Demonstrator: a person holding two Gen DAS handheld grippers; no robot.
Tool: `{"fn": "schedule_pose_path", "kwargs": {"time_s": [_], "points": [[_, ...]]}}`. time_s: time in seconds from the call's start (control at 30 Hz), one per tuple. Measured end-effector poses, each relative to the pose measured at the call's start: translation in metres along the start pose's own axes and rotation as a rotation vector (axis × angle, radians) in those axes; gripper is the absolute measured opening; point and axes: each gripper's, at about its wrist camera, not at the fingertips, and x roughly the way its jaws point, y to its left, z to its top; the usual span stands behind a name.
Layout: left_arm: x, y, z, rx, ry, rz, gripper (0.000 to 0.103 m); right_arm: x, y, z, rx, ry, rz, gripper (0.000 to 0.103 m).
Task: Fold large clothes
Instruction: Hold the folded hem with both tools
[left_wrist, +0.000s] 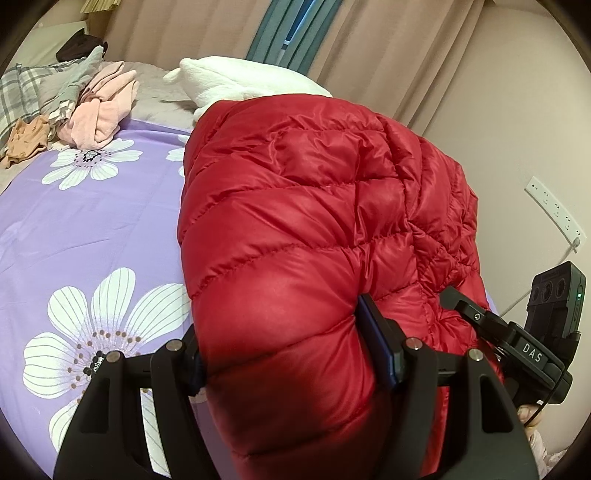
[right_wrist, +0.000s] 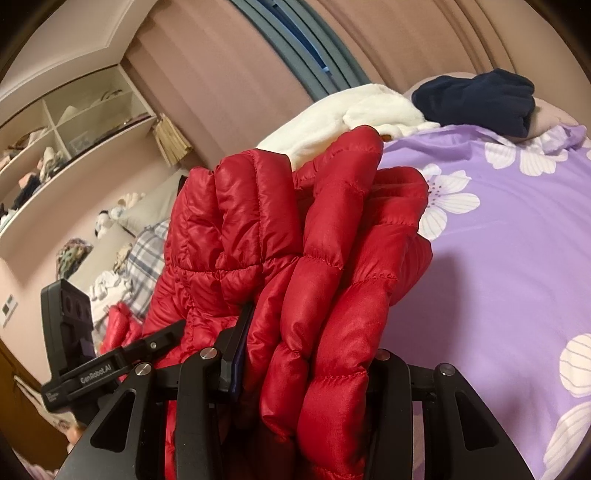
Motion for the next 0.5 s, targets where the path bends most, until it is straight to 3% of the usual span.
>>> {"fn": "schedule_pose_path", "kwargs": {"time_s": [0.5], "points": [[0.005,0.023,0.009,-0.034,-0.004,0.035,0.068,0.025,0.014,0.005,-0.018,0.040,0.021,0.043]]}}
